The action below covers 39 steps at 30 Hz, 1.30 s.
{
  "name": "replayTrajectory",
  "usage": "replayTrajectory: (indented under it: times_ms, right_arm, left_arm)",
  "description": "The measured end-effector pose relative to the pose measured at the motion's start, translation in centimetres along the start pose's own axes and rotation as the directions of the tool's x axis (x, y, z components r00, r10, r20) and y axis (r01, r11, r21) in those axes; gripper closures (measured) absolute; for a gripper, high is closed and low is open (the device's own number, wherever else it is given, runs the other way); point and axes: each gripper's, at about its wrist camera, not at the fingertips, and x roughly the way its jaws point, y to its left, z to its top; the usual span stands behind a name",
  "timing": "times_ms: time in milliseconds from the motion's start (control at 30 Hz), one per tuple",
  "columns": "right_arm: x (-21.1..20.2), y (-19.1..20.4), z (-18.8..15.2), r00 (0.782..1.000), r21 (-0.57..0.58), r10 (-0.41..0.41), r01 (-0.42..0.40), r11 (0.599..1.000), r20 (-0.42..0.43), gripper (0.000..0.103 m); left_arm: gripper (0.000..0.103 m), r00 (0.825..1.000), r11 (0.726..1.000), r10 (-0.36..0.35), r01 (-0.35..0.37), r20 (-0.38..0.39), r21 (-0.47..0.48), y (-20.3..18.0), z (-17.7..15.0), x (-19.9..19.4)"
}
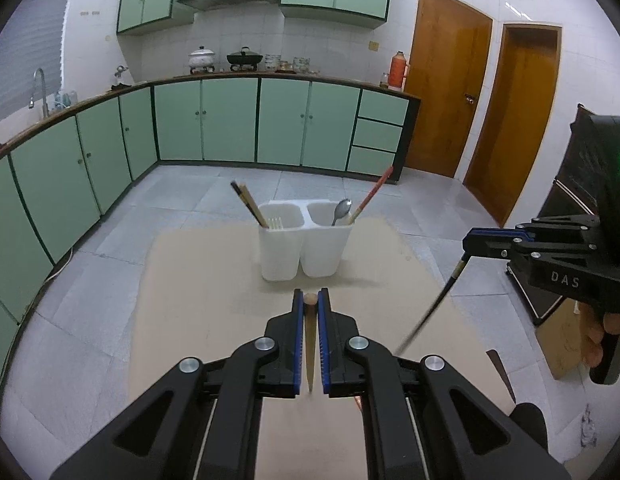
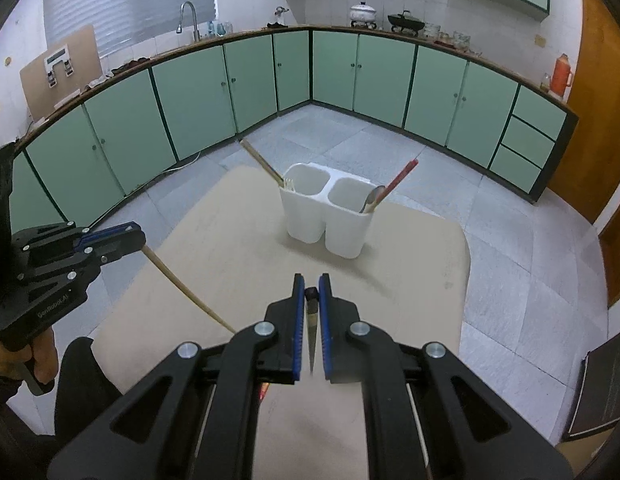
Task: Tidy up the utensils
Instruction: 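Carry both chopsticks up to the white holder with both tools, then drop both chopsticks into the holder, opening both tools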
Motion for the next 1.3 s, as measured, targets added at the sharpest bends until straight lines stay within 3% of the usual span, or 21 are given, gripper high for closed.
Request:
replayTrajectory:
  times_ms: [200, 600, 933, 1133, 1300]
  right_arm:
    - [-0.9, -1.1, 3.1, 1.0, 0.015, 0.009, -0.009, 1.0, -0.018, 0.097]
    - [-3.4, -2.1, 12.6, 0.998, 0.031, 0.0, -0.002, 1.0, 0.062, 0.097]
    - [-0.2, -4.7, 19.6, 0.994, 0.067, -0.053, 0.047, 0.997, 0.097, 0.097]
    - [4.7, -6.4, 20.0, 0.995, 0.082, -0.079, 0.074, 0.994, 0.068, 0.097]
    - [9.2, -7.4, 17.4, 0.998, 0.091, -0.064, 0.064, 0.994, -0.003, 0.096]
  left_arm:
    - [0.096, 1.0, 1.0, -0.011, 0.011, 0.012, 0.025, 0.2, 3.5, -0.2]
    - [0.096, 0.994, 0.998, 0.025, -0.031, 0.108, 0.053, 0.1, 13.1, -0.7]
    - [0.096, 0.98, 0.998, 0.054, -0.06, 0.192, 0.028, 1.0, 19.9, 3.1]
    - [0.096, 0.984, 0.998, 0.06, -0.061, 0.169, 0.005, 2.2, 20.0, 8.7]
    - [0.096, 0.994, 0.998, 0.068, -0.068, 0.085, -0.004, 3.3, 17.1, 13.5]
